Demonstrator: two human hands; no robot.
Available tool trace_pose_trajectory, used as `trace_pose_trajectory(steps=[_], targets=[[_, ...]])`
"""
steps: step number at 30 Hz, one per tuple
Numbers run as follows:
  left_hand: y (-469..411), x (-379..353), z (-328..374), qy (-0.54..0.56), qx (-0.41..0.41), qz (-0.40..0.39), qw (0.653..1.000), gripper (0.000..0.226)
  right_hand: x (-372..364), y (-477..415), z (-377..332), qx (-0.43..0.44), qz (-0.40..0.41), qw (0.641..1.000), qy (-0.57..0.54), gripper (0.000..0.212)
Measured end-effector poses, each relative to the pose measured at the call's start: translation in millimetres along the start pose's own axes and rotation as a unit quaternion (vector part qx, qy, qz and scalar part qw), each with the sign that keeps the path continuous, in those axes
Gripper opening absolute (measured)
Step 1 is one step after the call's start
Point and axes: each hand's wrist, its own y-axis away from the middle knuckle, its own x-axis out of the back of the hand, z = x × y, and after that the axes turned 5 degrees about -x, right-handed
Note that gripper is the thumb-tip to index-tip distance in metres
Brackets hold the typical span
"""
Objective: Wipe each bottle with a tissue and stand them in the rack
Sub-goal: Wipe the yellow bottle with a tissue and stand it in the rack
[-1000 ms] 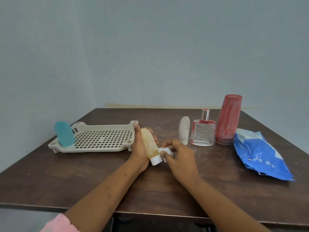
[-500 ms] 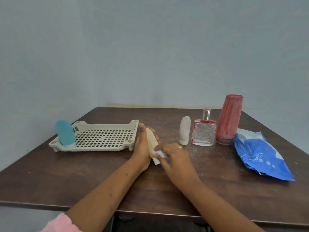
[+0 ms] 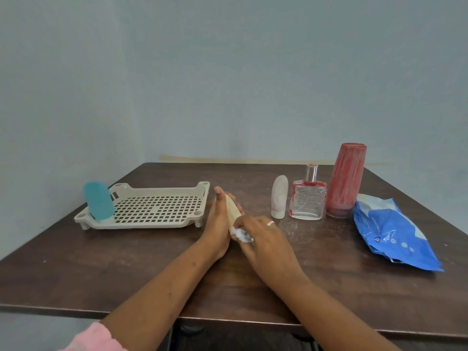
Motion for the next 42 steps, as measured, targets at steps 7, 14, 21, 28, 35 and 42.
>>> trace_pose_trajectory(steps=[7, 14, 21, 28, 35, 42], targets=[[1, 1, 1, 0.008, 0.020, -0.036, 0.999, 0.062, 2, -9, 19, -0.169, 0.038, 0.976, -0.132, 0.009], [-2, 3, 0, -0.011, 0.021, -0.054, 0.998, 0.067, 0, -11, 24, -0.201, 0.028, 0.964, -0.170, 0.005], [-2, 3, 0, -0.032, 0.010, -0.056, 0.998, 0.069, -1, -12, 28, -0.215, 0.020, 0.960, -0.176, 0.006], [-3, 2, 1, -0.040, 0.005, -0.067, 0.997, 0.071, 1, -11, 23, -0.196, 0.030, 0.965, -0.172, 0.012], [-2, 3, 3, -0.014, 0.024, -0.054, 0.998, 0.067, 1, -5, 11, -0.068, 0.002, 0.992, -0.102, 0.008], [-4, 4, -1, -0.025, 0.018, -0.076, 0.997, 0.073, 2, -11, 22, -0.168, 0.044, 0.974, -0.147, 0.004]])
